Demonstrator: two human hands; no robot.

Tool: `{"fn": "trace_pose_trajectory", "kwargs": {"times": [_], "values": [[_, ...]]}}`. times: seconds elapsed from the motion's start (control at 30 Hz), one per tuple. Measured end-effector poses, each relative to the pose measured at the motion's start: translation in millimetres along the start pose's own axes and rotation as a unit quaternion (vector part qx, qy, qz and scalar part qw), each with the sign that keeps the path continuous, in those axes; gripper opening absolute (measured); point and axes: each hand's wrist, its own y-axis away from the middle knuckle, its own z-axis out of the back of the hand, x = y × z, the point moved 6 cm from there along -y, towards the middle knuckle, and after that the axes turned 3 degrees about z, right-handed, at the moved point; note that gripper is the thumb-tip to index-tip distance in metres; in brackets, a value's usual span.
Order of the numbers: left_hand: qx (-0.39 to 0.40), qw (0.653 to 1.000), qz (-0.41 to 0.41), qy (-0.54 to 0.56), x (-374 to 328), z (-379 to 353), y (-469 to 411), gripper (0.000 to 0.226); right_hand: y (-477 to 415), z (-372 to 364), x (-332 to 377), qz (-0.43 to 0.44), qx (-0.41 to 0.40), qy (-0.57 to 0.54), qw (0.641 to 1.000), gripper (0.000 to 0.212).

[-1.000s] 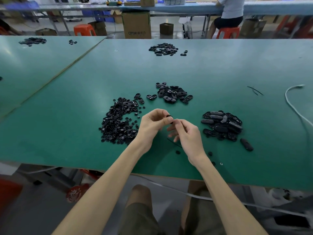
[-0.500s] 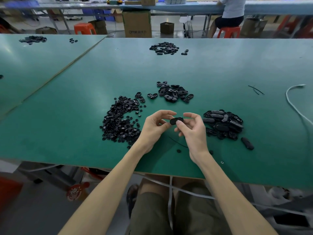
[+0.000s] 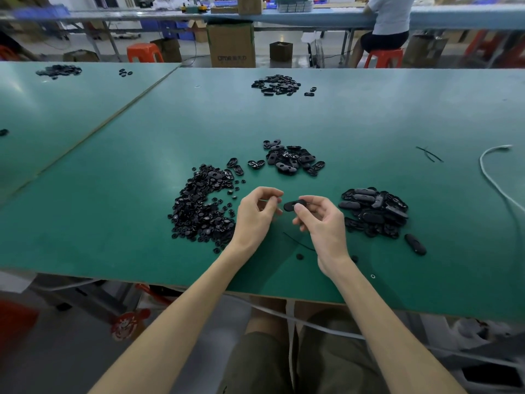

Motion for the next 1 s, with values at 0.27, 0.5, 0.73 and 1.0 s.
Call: {"fn": "trace_pose_trajectory", "kwargs": {"times": [0.27, 0.5, 0.73, 1.0], "values": [[-0.040, 0.946, 0.027, -0.320, -1.1, 82.6, -28.5, 0.011, 4.0, 0.1, 2.2, -0.004, 0.009, -0.003, 1.000, 0.012], [-0.034, 0.907, 0.085, -0.411, 5.5, 96.1, -26.0, 0.017, 6.6, 1.6, 3.8, -0.004, 0.009, 0.002, 1.000, 0.012], [-0.042, 0.895, 0.070, -0.438, 10.7, 89.2, -27.2, 0.017, 7.0, 2.9, 3.7, -0.006, 0.009, 0.000, 1.000, 0.012], [-0.043, 0.905, 0.093, -0.414, 17.7, 90.6, -32.7, 0.007, 7.2, 2.8, 2.9, -0.011, 0.015, 0.005, 1.000, 0.013]]}}
